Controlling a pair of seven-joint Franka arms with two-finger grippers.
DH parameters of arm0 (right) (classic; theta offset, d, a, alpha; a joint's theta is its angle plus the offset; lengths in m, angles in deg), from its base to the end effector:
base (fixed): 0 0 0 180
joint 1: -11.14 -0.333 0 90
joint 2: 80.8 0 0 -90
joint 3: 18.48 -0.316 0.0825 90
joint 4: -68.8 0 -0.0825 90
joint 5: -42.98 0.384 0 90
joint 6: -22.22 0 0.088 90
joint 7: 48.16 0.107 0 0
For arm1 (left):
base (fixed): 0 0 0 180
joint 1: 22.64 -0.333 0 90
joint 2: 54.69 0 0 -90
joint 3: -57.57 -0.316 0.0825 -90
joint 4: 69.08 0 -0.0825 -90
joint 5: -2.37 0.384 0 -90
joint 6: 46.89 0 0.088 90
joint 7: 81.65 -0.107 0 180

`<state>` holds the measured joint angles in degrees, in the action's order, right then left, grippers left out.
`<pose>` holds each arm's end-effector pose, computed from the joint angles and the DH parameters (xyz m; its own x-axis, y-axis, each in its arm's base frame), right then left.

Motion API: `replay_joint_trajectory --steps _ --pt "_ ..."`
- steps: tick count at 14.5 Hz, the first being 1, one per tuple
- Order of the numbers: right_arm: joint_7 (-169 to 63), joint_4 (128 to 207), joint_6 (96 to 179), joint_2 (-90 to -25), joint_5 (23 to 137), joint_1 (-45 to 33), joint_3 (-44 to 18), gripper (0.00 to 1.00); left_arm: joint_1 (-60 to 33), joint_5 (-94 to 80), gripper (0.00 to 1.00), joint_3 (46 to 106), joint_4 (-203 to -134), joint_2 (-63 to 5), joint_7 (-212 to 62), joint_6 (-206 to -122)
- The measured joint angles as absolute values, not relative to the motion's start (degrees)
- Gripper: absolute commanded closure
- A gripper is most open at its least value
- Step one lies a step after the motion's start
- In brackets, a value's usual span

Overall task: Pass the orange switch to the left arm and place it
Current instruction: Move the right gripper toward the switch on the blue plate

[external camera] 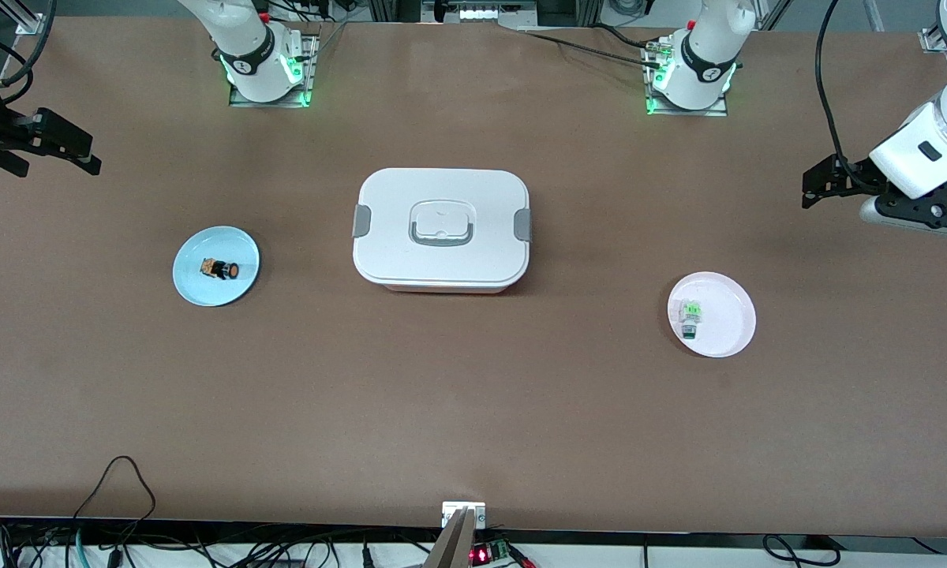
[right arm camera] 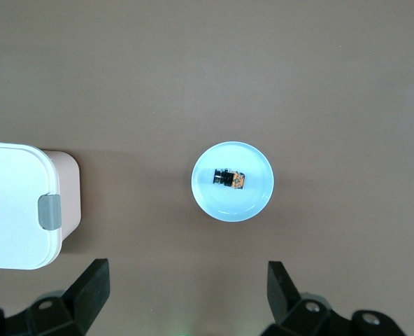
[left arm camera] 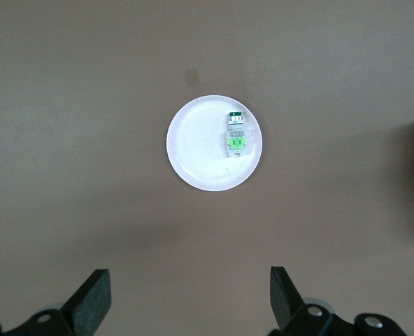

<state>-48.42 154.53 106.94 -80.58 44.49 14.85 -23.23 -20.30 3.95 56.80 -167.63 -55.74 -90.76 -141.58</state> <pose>0.5465 0.0128 0.6493 0.9995 0.0251 -0.0213 0.0245 -0.9993 -0.0267 0.5507 -0.0123 0.5710 0.9809 -0.1875 -0.0527 -0.1887 -0.9819 -0.0190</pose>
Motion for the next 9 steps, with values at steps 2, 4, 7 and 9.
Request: replay_joint_trajectory --steps 2,4,7,9 --pt "-48.4 154.5 106.9 -80.6 44.5 14.9 -23.2 0.0 -20.3 3.9 0.0 56.8 -167.6 -55.7 -90.8 -141.6" --pt "-48.4 154.5 106.9 -80.6 44.4 14.8 -23.2 0.0 -20.3 3.9 0.0 56.8 -167.6 -55.7 -90.8 -141.6" --pt "-48.4 154.6 107.0 -80.3 44.0 14.7 -23.2 0.0 -20.3 3.9 0.0 56.8 -167.6 -55.7 -90.8 -141.6" --pt "-48.4 155.4 107.0 -79.9 44.0 14.7 -23.2 0.0 -20.3 3.9 0.0 56.8 -167.6 -55.7 -90.8 -141.6"
